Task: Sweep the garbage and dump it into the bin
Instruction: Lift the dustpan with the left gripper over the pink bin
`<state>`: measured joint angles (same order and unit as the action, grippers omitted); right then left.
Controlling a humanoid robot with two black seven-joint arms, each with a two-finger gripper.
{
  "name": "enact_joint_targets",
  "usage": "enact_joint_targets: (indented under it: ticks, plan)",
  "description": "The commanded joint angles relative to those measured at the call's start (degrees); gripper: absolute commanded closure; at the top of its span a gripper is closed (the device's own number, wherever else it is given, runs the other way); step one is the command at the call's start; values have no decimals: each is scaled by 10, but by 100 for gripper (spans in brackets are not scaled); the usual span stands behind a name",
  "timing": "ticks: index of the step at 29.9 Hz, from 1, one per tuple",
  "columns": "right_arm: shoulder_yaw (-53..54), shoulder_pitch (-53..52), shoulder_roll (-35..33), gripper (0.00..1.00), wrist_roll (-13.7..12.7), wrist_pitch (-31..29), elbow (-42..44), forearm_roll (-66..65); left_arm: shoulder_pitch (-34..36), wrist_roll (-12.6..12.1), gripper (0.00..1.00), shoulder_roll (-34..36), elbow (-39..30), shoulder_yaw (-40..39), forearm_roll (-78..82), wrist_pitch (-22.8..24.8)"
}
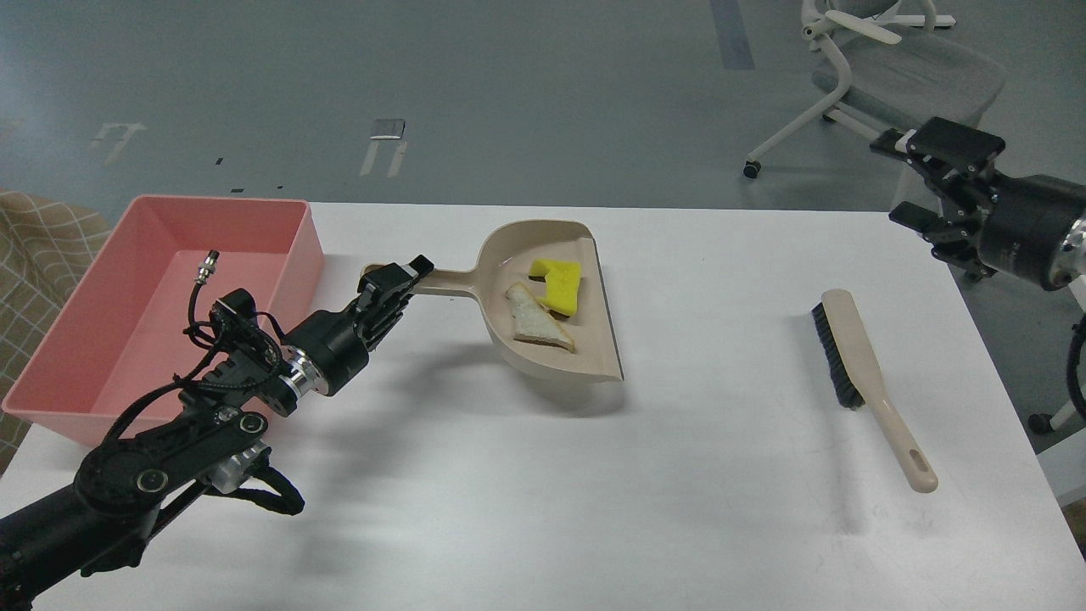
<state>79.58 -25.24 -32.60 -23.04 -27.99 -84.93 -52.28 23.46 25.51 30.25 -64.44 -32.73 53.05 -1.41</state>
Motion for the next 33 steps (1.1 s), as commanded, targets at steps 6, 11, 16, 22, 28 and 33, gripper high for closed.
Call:
enact_joint_targets:
  ticks: [6, 11, 16, 22, 28, 33]
  plan:
    - [148, -8, 237, 1, 8, 0, 93, 16, 0, 1, 79, 18, -15, -40, -27, 6]
    - [159, -7, 271, 1, 34, 0, 151, 74, 0, 1, 79, 39, -31, -46, -48, 12]
    - [159, -3, 270, 1, 76, 0, 192, 87, -1, 2, 79, 74, -51, -47, -69, 15]
    - [160, 13, 267, 1, 85, 0, 195, 87, -2, 2, 79, 125, -82, -47, -111, 27]
    - [165, 27, 259, 1, 86, 0, 195, 87, -31, 7, 79, 179, -103, -67, -178, 42]
    - [165, 34, 258, 1, 86, 0, 195, 87, -110, 9, 79, 205, -104, -148, -197, 79]
